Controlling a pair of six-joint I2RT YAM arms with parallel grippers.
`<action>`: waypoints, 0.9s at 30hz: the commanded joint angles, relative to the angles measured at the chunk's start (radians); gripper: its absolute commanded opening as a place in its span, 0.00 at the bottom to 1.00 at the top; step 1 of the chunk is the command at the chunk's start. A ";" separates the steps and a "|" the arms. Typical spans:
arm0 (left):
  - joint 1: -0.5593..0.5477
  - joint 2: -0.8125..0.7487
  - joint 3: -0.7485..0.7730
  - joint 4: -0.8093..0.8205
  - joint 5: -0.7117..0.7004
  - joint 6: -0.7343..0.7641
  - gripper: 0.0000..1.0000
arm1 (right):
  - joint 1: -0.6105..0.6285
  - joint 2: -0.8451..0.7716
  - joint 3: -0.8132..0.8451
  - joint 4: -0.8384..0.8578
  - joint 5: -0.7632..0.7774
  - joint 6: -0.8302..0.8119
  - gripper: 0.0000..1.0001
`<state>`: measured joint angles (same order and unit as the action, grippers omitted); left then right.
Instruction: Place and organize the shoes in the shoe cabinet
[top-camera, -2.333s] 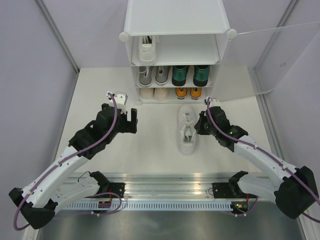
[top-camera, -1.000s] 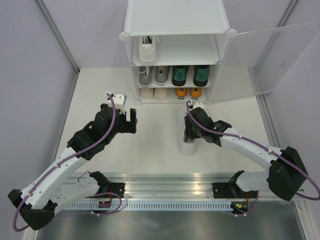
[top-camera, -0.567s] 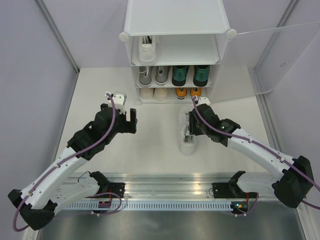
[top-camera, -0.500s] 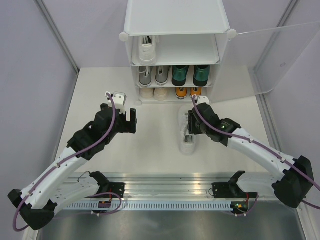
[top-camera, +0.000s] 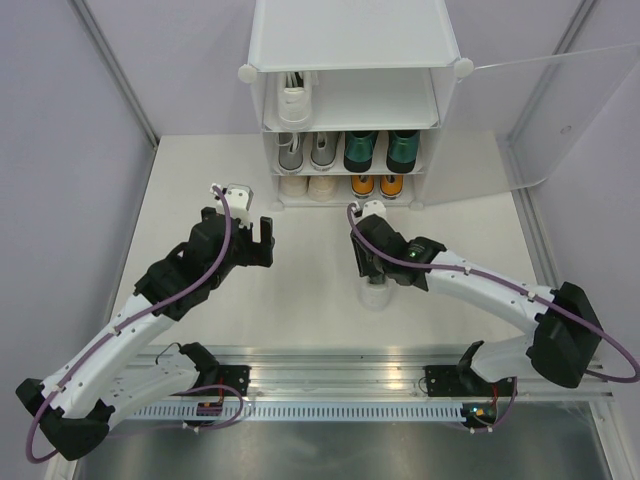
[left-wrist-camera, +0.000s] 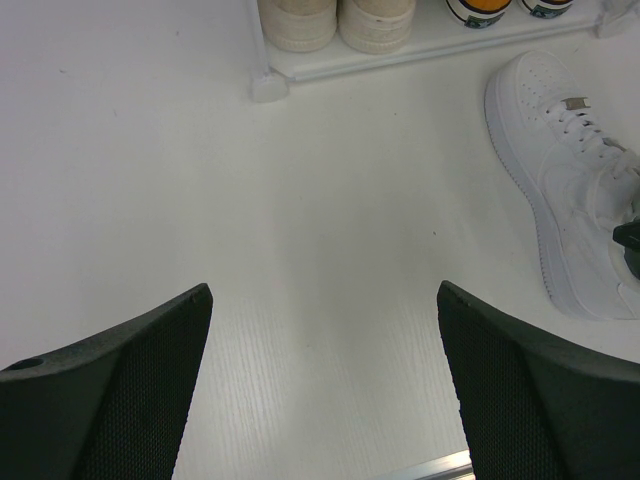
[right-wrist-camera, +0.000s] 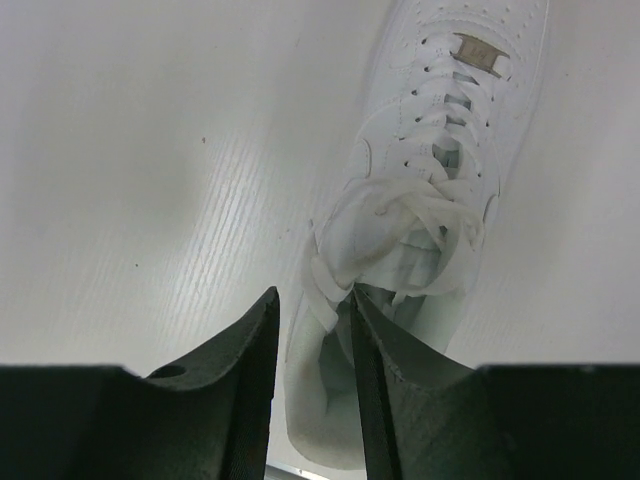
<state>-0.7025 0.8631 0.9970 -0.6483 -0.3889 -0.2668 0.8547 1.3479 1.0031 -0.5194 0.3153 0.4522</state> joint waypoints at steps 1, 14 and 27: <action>0.000 -0.006 0.005 0.033 0.007 0.028 0.95 | 0.009 0.034 0.038 0.032 0.050 -0.021 0.39; 0.000 -0.003 0.003 0.033 0.007 0.028 0.95 | 0.052 0.088 0.023 0.005 0.149 0.003 0.19; 0.001 -0.001 0.003 0.033 0.010 0.026 0.95 | 0.052 -0.024 -0.037 -0.021 0.186 0.039 0.01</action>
<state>-0.7025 0.8631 0.9974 -0.6483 -0.3889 -0.2665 0.9058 1.3544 0.9886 -0.5320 0.4633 0.4713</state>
